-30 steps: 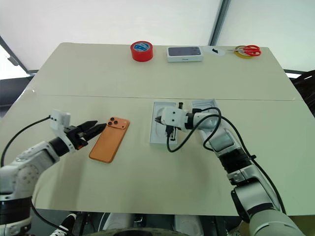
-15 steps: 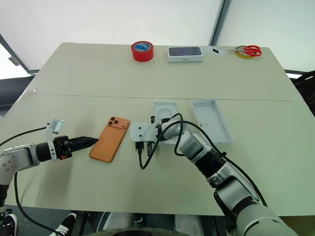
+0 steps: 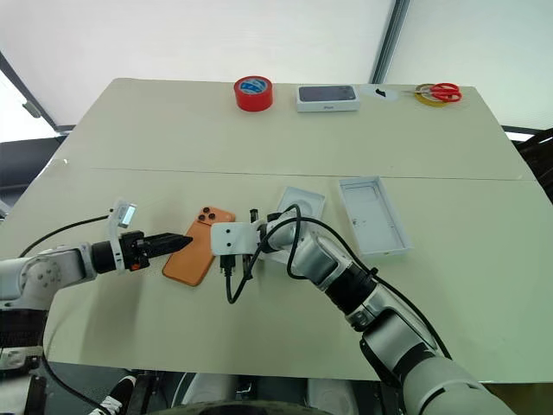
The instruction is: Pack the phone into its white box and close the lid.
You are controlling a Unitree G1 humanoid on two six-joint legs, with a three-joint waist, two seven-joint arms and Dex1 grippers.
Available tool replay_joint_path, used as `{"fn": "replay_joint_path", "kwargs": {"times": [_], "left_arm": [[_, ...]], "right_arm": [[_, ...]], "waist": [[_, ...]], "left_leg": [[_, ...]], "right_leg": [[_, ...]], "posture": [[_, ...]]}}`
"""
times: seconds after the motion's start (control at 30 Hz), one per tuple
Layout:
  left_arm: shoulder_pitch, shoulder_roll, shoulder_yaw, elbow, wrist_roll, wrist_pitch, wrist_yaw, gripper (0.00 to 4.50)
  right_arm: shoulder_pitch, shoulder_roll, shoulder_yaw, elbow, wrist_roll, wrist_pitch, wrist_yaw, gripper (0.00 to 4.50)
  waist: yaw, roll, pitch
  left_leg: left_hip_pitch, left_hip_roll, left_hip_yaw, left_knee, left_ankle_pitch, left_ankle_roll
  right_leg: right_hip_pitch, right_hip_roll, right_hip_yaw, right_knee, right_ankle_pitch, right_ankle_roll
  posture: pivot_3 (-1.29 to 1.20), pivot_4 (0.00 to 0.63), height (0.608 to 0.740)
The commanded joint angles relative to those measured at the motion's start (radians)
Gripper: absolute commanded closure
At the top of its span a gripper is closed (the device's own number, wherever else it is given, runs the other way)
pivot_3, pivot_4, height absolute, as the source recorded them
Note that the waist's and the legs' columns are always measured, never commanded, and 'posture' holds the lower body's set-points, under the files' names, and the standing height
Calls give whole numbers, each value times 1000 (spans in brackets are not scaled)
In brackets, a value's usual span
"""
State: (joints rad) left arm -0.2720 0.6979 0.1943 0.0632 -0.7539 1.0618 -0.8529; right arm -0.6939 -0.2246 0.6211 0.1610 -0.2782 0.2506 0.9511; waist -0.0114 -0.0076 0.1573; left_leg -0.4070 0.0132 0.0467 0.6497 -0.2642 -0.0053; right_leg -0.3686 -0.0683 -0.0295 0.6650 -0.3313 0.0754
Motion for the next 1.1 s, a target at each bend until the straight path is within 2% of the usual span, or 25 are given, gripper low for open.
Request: {"fn": "replay_joint_path", "kwargs": {"times": [0.03, 0.27, 0.47, 0.57, 0.67, 0.77, 0.87, 1.1], "left_arm": [[23, -72, -70, -39, -59, 129, 7, 1563], [-24, -130, 18, -14, -109, 233, 35, 1563], [-77, -100, -64, -89, 22, 169, 96, 1563], [-95, -100, -80, -157, 10, 194, 106, 1563], [-104, -134, -40, -156, -30, 243, 118, 1563], [-77, -131, -41, -143, -13, 225, 116, 1563], [-72, -150, 32, -75, -37, 231, 129, 1563], [-55, -133, 81, -45, -53, 233, 155, 1563]], "right_arm": [[-15, 10, 3, 17, -13, -21, -18, 4374], [-11, 15, -7, 23, -7, -28, -18, 4374], [-13, 10, -14, 41, -11, -43, -21, 4374], [-15, 14, -18, 49, -10, -50, -24, 4374], [-18, 15, -20, 58, -16, -59, -29, 4374], [-15, 7, -21, 54, -17, -62, -26, 4374], [-14, 1, -24, 52, -19, -62, -29, 4374], [-16, -5, -29, 59, -21, -68, -34, 4374]], "waist": [[0, 1, -2], [0, 1, -2], [4, 1, -2], [-2, 0, -2], [-7, 0, -2], [-9, 0, -2], [-9, 0, -2], [-9, 0, -2]], "left_leg": [[0, 0, 0, 0, 0, 0], [0, 0, 0, 0, 0, 0], [0, -1, -2, 1, 0, 0], [0, -1, -2, 1, 0, 0], [0, -1, -2, -1, 0, 0], [-1, -1, -2, -1, 0, -1], [-1, -1, -2, -1, 0, -1], [-1, -1, -2, -1, 0, -1]], "right_leg": [[0, 0, 0, 0, 0, 0], [1, 0, 0, 0, 0, 0], [1, 0, -1, 0, 0, 0], [2, 0, -1, 0, 0, 0], [0, 0, -1, 0, 0, 0], [-1, 0, -1, 0, 0, 0], [-1, 0, -1, 0, 0, 0], [-1, 1, -1, 0, 0, 0]], "posture": [[0, 150, 740], [0, 150, 740], [0, 150, 740], [0, 150, 740], [0, 150, 740], [0, 150, 740], [0, 150, 740], [0, 150, 740]]}}
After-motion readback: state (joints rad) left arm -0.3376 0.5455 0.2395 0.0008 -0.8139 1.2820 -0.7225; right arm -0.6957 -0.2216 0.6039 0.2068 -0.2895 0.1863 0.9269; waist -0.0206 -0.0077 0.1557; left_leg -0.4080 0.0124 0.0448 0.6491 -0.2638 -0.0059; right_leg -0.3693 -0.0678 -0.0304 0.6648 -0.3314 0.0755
